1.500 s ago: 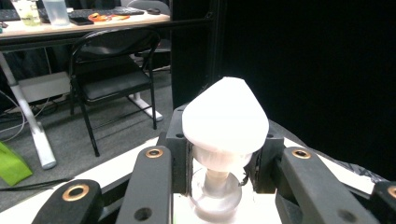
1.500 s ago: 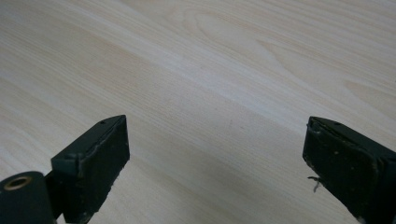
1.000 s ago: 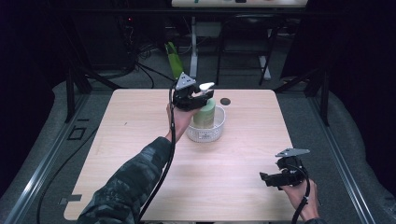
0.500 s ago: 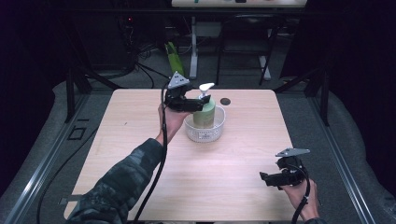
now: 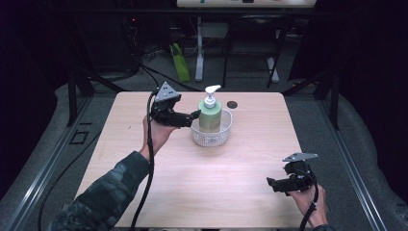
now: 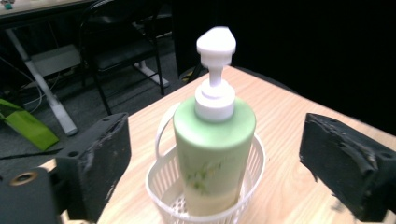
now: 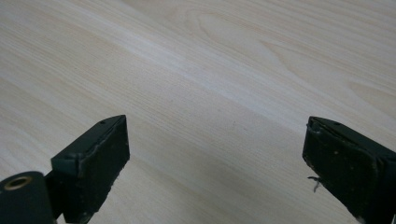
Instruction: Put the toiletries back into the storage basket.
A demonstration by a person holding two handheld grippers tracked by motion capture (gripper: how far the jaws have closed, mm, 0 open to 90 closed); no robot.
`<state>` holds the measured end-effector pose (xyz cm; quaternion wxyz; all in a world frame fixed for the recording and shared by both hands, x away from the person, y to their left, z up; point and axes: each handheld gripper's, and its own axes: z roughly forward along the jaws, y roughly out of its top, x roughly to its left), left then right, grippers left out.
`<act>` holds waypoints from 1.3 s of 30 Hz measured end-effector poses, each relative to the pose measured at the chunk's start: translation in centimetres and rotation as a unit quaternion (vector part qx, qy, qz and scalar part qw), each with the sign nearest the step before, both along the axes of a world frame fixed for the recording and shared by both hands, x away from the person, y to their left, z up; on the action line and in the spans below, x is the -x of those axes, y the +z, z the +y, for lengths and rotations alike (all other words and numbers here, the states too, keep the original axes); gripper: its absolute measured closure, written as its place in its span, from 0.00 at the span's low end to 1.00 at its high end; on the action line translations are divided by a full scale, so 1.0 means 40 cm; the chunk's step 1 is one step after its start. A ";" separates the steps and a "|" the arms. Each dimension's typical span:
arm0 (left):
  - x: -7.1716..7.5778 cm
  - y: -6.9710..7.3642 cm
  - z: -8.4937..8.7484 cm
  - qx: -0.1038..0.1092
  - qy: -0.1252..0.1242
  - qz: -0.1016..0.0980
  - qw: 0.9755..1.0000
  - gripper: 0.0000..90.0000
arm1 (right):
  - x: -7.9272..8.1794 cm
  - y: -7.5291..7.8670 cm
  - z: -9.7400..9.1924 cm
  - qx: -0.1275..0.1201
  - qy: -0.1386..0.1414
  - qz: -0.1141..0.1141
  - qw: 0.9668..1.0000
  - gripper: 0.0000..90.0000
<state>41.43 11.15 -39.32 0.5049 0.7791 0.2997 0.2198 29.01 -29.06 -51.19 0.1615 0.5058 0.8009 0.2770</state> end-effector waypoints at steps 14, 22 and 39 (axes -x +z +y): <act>0.090 -0.069 0.112 -0.036 0.026 0.053 0.998 0.01 | 0.002 0.000 0.001 0.007 0.000 0.001 1.000 0.08; 0.143 -0.125 0.183 -0.042 0.046 0.083 0.995 0.00 | 0.003 -0.001 0.003 0.009 -0.002 0.003 1.000 0.08; 0.193 -0.233 0.286 -0.060 0.081 0.132 0.986 0.00 | 0.000 -0.010 0.010 0.018 0.003 0.011 1.000 0.08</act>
